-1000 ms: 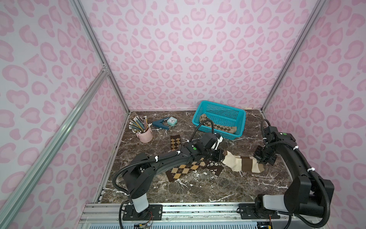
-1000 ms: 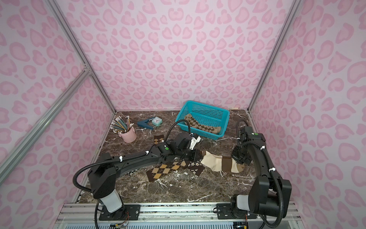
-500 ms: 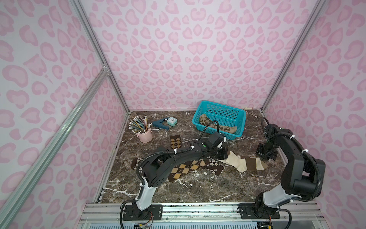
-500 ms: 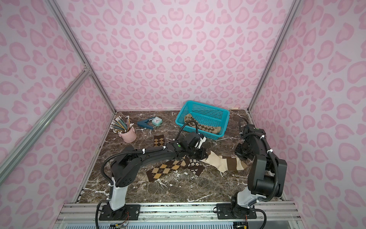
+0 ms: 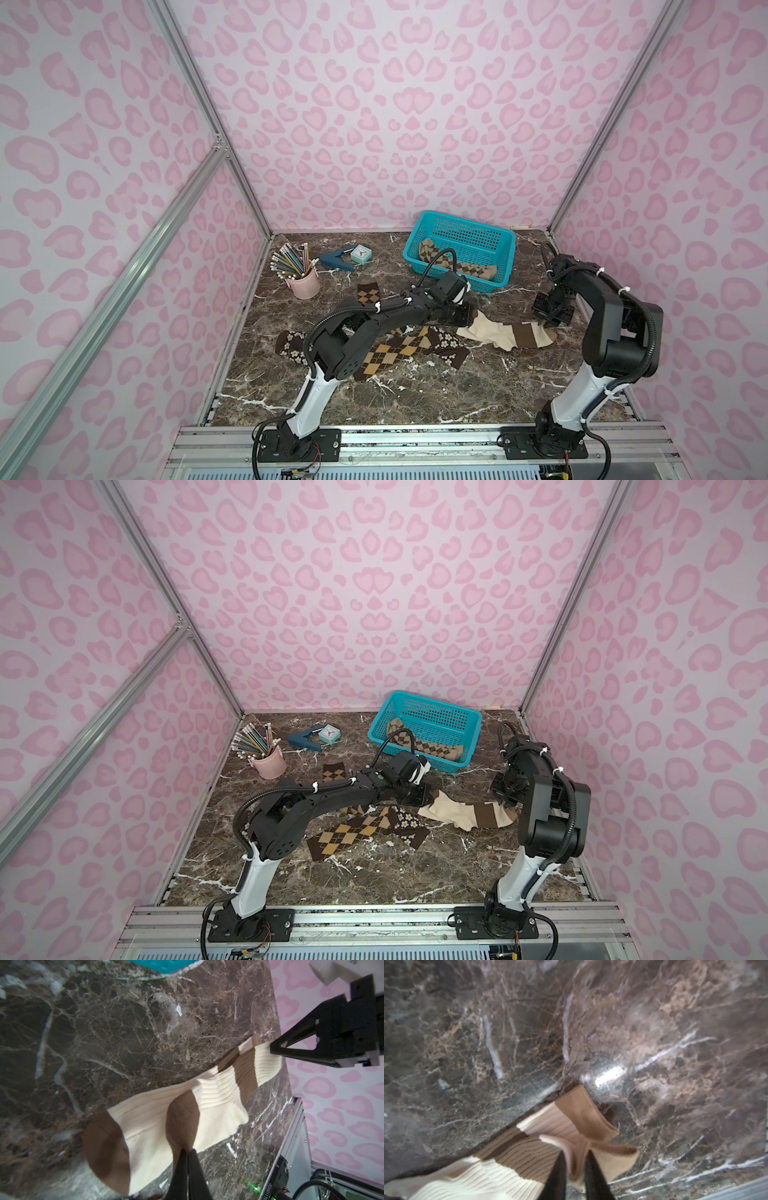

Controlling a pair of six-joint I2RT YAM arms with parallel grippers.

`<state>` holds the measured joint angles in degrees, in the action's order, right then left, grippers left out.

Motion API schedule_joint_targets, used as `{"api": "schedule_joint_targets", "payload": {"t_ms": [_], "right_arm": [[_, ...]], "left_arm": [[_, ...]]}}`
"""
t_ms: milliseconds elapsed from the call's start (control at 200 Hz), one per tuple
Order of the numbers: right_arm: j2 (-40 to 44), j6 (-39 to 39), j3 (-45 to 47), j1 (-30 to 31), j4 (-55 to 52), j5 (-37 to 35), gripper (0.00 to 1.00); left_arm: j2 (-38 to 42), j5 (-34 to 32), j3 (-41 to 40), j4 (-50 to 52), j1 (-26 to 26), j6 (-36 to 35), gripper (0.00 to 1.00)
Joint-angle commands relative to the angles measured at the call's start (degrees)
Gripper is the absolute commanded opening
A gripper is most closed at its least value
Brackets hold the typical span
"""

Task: Place the socks together as a pair
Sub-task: Place the sock in the sock, then pick up a pair of socks from the center of the board.

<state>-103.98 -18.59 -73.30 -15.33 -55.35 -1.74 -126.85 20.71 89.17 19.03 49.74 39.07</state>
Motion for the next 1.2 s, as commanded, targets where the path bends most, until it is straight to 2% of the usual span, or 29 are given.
{"api": "schedule_joint_targets", "payload": {"t_ms": [0, 40, 160, 380, 505, 620, 850, 925, 1030, 1125, 1195], "right_arm": [[0.64, 0.74, 1.05, -0.08, 1.25, 0.43, 0.46], [1.52, 0.84, 1.86, -0.27, 1.56, 0.26, 0.50], [3.86, 1.76, 4.47, -1.73, 2.56, 0.70, 0.58], [6.01, 3.65, 8.26, -4.88, 4.38, 0.13, 0.67], [6.12, 4.20, 9.79, -5.51, 6.24, 3.43, 0.72], [5.32, 4.28, 10.99, -5.51, 8.34, 5.73, 0.74], [2.69, 4.27, 11.51, -5.25, 10.42, 5.61, 0.73], [1.91, 3.90, 12.24, -4.83, 11.59, 5.53, 0.69], [0.77, 3.12, 13.63, -4.52, 13.50, 5.90, 0.56], [0.48, 2.20, 14.79, -4.19, 15.07, 6.91, 0.29], [1.27, 1.51, 15.43, -3.82, 15.52, 8.24, 0.18]], "left_arm": [[0.29, -1.73, 1.11, 1.35, -0.81, -1.00, 0.34], [0.95, -2.52, 1.00, 2.46, -1.19, -1.26, 0.44], [1.99, -5.29, 0.37, 4.70, -1.64, -1.69, 0.60], [-1.05, -5.83, 4.01, 7.38, -1.70, -2.33, 0.60], [-1.84, -5.07, 4.70, 8.25, -1.32, -2.51, 0.62], [-3.21, -4.38, 4.48, 7.76, -1.05, -1.85, 0.63], [-6.90, -4.13, 8.09, 9.33, 0.25, -1.84, 0.64], [-7.85, -4.26, 8.55, 9.62, 0.47, -1.65, 0.60], [-8.66, -3.79, 9.45, 10.06, 0.79, -1.97, 0.43], [-8.61, -3.27, 9.69, 10.07, 1.06, -2.28, 0.22], [-8.26, -2.84, 9.71, 10.16, 1.14, -2.42, 0.14]]}}
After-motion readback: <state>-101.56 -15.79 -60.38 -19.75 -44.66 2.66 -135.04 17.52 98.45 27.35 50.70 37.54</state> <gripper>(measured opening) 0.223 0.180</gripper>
